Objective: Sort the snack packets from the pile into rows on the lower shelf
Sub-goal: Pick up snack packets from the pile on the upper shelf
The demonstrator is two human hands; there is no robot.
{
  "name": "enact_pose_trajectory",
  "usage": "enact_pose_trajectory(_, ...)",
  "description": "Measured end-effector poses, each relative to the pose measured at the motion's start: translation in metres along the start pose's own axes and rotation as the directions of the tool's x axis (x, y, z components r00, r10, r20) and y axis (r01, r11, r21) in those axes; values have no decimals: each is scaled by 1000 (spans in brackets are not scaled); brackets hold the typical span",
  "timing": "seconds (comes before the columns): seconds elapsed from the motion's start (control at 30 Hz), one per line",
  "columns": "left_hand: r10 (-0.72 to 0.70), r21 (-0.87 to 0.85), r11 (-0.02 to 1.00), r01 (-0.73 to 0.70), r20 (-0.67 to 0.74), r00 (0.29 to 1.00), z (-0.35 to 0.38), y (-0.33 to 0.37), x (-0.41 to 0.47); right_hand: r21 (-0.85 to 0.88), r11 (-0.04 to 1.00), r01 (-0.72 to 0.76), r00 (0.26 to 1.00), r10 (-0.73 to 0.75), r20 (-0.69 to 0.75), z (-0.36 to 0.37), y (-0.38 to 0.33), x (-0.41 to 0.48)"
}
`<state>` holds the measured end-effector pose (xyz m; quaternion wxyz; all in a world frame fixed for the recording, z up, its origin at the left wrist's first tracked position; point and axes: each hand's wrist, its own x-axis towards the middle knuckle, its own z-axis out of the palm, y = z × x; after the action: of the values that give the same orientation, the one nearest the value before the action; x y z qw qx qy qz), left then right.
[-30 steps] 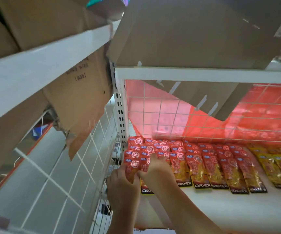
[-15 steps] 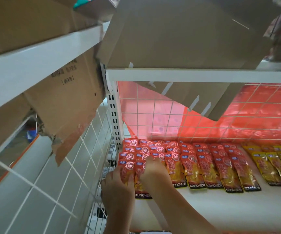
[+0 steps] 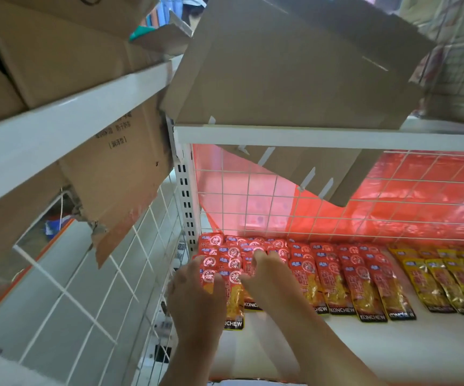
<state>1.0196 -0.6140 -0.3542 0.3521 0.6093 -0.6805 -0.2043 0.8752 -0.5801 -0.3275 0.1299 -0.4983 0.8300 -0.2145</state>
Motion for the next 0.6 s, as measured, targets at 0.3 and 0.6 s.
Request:
enact_pose_trajectory(0.3, 377, -304, 891, -337, 84, 922, -9, 80, -15, 61, 998, 16, 991, -8, -131, -99, 32, -42)
enact_pose_trajectory(0.6, 664, -543, 689, -479, 210, 717, -20, 196, -69, 62, 997, 40, 889, -7, -457, -220, 93, -126)
